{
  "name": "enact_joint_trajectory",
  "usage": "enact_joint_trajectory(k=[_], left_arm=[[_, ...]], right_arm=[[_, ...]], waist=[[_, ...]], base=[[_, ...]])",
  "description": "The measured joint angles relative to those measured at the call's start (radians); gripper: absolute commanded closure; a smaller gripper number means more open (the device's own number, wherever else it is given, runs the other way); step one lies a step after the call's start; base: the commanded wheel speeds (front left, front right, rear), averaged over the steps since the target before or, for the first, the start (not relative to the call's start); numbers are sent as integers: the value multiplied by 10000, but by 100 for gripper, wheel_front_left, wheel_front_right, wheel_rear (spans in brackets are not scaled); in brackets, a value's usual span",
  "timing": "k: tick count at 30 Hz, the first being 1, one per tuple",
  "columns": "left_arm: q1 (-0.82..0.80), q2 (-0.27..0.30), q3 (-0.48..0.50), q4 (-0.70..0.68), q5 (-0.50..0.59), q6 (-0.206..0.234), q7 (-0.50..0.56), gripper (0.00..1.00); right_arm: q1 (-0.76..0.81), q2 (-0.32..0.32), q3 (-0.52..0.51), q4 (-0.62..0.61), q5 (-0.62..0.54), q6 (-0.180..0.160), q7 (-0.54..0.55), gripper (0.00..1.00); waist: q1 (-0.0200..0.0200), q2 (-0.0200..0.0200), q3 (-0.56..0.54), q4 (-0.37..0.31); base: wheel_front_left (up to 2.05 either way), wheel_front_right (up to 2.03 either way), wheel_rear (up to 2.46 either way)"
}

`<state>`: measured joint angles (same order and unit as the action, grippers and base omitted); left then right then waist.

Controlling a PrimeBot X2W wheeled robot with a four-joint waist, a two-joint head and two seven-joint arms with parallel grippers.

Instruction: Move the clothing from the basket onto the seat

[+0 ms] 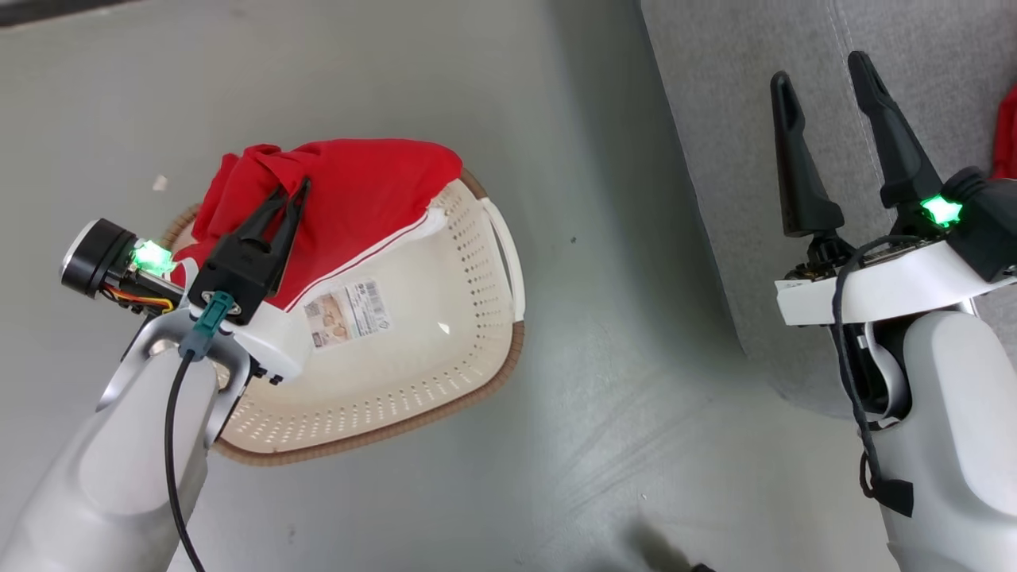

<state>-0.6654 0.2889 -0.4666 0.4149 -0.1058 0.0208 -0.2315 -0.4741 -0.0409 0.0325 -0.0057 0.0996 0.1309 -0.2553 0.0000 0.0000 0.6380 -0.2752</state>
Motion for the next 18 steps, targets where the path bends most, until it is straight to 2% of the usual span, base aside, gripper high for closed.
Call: enact_joint_trajectory(k=[6, 18], left_arm=[[190, 29, 56, -802, -151, 31, -90, 100], [293, 86, 272, -2052, -437, -35, -123, 100]], right_arm=[[22, -59, 128, 307, -345, 0, 0, 0], [51, -878, 706, 1097, -593, 0, 0, 0]], waist=[[0, 0, -684, 378], [0, 0, -2026, 1095]], base=[[0, 0, 0], [0, 0, 0]])
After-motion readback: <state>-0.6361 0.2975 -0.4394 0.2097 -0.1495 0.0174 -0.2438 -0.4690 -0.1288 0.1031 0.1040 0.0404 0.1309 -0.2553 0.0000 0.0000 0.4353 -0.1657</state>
